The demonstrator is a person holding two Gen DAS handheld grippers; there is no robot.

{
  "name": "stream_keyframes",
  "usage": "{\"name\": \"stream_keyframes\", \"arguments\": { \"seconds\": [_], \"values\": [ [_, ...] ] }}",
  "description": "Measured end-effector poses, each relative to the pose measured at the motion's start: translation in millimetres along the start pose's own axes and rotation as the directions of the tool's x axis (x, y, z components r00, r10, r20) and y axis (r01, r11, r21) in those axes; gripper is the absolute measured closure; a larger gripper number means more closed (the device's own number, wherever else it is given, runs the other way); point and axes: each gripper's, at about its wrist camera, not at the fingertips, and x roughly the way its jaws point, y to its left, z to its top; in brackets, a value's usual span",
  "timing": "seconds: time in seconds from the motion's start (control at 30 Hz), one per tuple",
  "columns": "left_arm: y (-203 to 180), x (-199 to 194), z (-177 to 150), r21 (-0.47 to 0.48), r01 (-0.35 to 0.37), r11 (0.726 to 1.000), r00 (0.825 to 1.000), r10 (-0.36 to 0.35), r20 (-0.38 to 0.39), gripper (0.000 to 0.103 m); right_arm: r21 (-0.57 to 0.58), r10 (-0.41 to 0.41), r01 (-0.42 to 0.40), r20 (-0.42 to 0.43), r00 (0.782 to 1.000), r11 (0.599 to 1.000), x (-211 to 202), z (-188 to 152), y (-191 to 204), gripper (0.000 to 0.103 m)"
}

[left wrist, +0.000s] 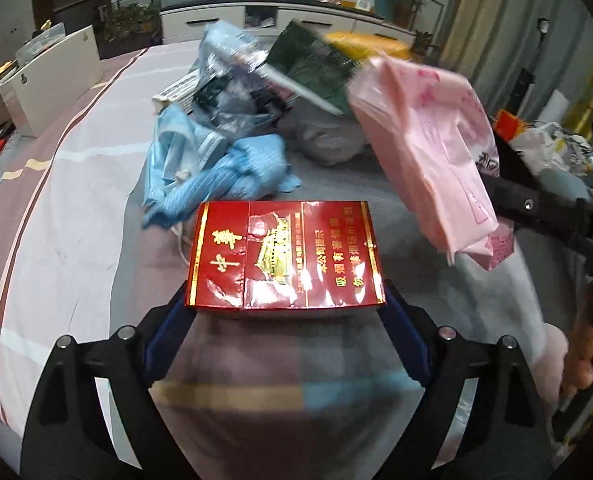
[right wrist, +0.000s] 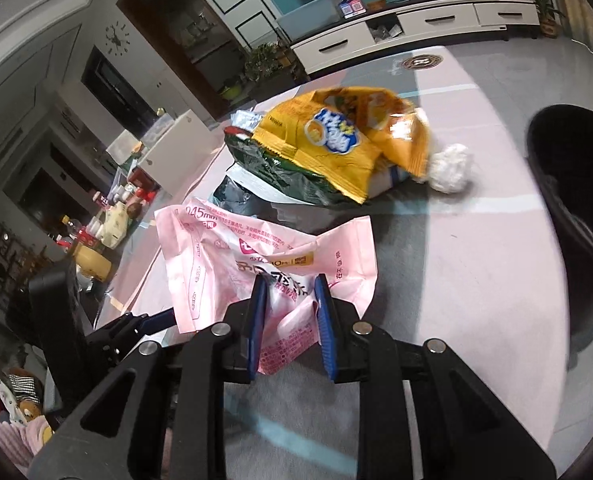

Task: Collect trash
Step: 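Carry both items over the black bin and open both tools to drop them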

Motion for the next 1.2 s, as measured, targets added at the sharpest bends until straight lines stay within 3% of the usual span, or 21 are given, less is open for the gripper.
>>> {"name": "stream_keyframes", "arguments": {
  "seconds": [0.2, 0.5, 0.67, 0.83, 0.93, 1.2],
  "values": [
    [-19, -35, 18, 0.041, 0.089, 0.995, 0.992, -0.092, 0.081, 0.014, 0.047, -0.038, 0.033, 0.109, 0.993, 0.998, -52, 0, -19, 0.078],
    [-91, -43, 73, 0.176, 0.127, 0.976, 0.968, -0.161, 0.192, 0.014, 0.167, -0.199, 0.157, 0.276, 0.940, 0.973, -117, 0, -78, 0.078],
    [-143, -24, 105, 0.256, 0.193, 0.947, 0.954, -0.242, 0.176, 0.014, 0.273, -0.329, 0.247, 0.314, 0.891, 0.930, -137, -5, -125, 0.078],
    [-199, 11, 131, 0.330, 0.263, 0.907, 0.941, -0.317, 0.122, 0.014, 0.339, -0.436, 0.332, 0.301, 0.849, 0.880, -132, 2, -162, 0.078],
    [-225, 38, 141, 0.346, 0.295, 0.891, 0.937, -0.340, 0.076, 0.014, 0.358, -0.470, 0.363, 0.280, 0.837, 0.860, -120, 7, -174, 0.078],
    [-260, 100, 153, 0.335, 0.351, 0.874, 0.930, -0.368, -0.013, 0.011, 0.386, -0.498, 0.398, 0.208, 0.842, 0.833, -91, 31, -212, 0.071]
  ]
}}
